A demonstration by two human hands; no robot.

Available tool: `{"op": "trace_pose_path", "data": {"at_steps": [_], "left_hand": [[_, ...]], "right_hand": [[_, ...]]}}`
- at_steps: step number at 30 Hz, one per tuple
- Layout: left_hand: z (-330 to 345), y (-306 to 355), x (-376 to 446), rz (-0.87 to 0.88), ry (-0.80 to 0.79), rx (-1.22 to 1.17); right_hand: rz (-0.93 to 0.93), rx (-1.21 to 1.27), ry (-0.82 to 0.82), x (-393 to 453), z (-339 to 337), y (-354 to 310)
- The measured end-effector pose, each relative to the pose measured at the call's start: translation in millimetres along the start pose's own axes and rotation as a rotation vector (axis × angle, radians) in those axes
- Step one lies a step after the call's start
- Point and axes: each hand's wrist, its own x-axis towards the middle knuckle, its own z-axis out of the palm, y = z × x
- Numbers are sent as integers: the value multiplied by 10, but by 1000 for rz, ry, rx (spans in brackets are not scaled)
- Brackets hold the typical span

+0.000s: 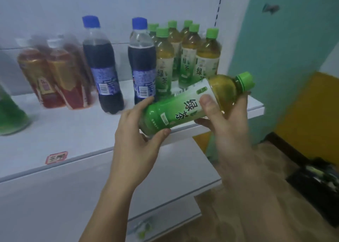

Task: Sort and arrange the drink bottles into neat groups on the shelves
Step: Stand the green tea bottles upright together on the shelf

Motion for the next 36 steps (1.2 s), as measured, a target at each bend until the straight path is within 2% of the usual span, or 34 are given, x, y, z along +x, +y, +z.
{"op": "trace_pose_path", "data": {"at_steps": [7, 10, 14, 18, 21, 24, 27, 30, 31, 33, 36], "left_hand": [[750, 283, 147, -52, -10, 51], [976, 280, 280, -101, -31, 56], [1238, 215, 522, -178, -46, 166], [1346, 131, 679, -185, 40, 482], [1383, 62, 781, -224, 33, 456], [1400, 5, 849, -276, 95, 442], [1436, -35, 865, -311, 172, 442], [1491, -41, 871, -338, 241, 467], [1503, -38, 873, -341, 266, 477], [1540, -10, 858, -330, 317, 499], [1577, 41, 796, -313, 441, 506]], "right_hand": [[71, 63, -18, 450, -683, -59], [-61, -112, -109, 731, -672, -137], [-304, -506, -284, 1269, -419, -256], [-327, -563, -286, 1585, -160, -188], [-396, -627, -307, 1734, -35, -91], [-476, -732, -324, 1835, 35, 4], [-598, -664, -269, 1872, -20, 92], [-717, -408, -66, 2078, -240, 222], [-686, -348, -8, 2205, -326, 292], [-513, -319, 58, 2515, -500, 461], [-226, -440, -15, 2972, -696, 773]]}}
